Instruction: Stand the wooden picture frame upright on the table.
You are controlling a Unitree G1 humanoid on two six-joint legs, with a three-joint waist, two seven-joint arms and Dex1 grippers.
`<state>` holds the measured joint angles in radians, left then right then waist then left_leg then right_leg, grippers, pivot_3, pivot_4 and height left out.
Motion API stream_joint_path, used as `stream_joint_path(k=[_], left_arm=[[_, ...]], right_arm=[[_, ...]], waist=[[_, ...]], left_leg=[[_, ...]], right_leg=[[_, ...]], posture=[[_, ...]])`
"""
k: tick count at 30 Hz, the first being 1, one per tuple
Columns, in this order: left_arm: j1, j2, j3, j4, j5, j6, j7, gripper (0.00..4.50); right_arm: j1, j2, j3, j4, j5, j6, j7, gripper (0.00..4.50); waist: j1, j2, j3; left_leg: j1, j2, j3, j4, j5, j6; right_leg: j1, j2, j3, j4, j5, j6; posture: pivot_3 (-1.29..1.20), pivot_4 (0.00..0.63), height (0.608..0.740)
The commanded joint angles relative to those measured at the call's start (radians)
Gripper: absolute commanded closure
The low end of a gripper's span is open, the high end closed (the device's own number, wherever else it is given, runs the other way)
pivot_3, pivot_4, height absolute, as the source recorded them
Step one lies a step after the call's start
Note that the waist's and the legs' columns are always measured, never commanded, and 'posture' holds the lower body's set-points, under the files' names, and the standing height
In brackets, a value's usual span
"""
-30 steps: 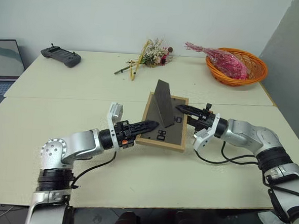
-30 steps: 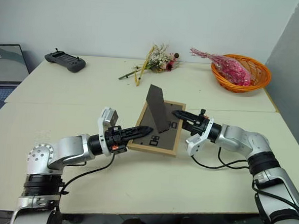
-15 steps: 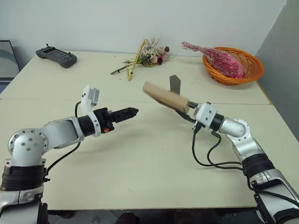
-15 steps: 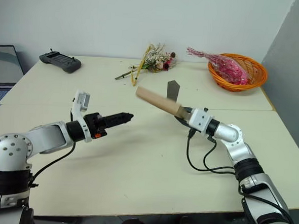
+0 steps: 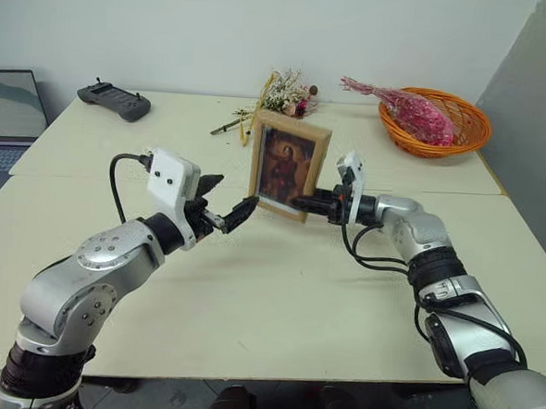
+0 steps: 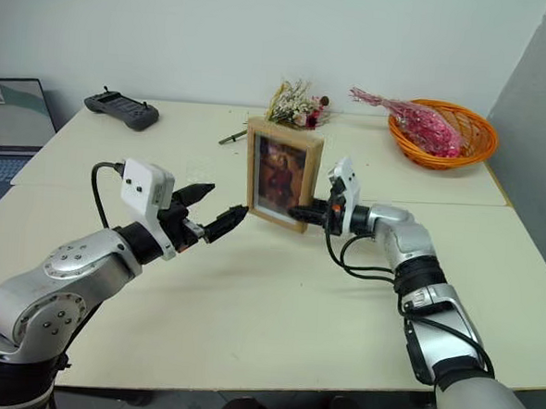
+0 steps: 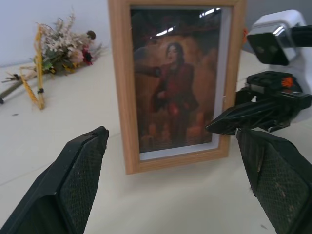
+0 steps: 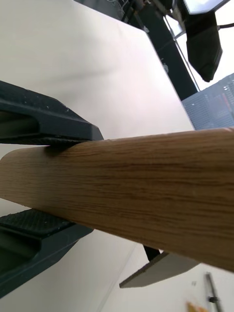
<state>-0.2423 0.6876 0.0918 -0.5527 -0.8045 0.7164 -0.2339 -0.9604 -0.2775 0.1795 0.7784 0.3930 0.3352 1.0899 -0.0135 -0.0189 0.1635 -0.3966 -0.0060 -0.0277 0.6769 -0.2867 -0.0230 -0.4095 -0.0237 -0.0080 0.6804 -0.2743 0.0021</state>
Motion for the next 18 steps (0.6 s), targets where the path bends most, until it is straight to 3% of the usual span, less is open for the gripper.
stream_joint_path(k=[1,11,12,18], left_arm=[[0.039,-0.007,0.018,-0.029,0.034,-0.019,-0.038,0.01],[0.076,-0.030,0.018,0.002,0.075,0.003,-0.095,0.01],[0.072,-0.029,0.015,0.006,0.079,0.004,-0.103,0.00],[0.040,-0.035,0.010,0.031,0.102,0.012,-0.141,0.00]], right_arm=[[-0.015,0.028,-0.028,0.049,-0.035,-0.068,0.047,3.20],[0.013,0.057,-0.067,0.115,-0.093,-0.120,0.043,3.20],[0.019,0.057,-0.071,0.111,-0.096,-0.118,0.043,2.50],[0.056,0.041,-0.087,0.077,-0.115,-0.118,0.029,1.15]], waist=[[-0.002,0.000,0.000],[-0.003,0.000,0.000],[-0.003,0.000,0.000],[-0.004,0.000,0.000]], left_leg=[[0.000,0.000,0.000,0.000,0.000,0.000],[0.000,0.000,0.000,0.000,0.000,0.000],[0.000,0.000,0.000,0.000,0.000,0.000],[0.000,0.000,0.000,0.000,0.000,0.000]], right_leg=[[0.000,0.000,0.000,0.000,0.000,0.000],[0.000,0.000,0.000,0.001,0.000,0.000],[0.000,0.000,0.000,0.001,0.000,0.000],[0.000,0.000,0.000,0.001,0.000,0.000]], posture=[[0.00,0.150,0.740],[0.00,0.150,0.740],[0.00,0.150,0.740],[0.00,0.150,0.740]])
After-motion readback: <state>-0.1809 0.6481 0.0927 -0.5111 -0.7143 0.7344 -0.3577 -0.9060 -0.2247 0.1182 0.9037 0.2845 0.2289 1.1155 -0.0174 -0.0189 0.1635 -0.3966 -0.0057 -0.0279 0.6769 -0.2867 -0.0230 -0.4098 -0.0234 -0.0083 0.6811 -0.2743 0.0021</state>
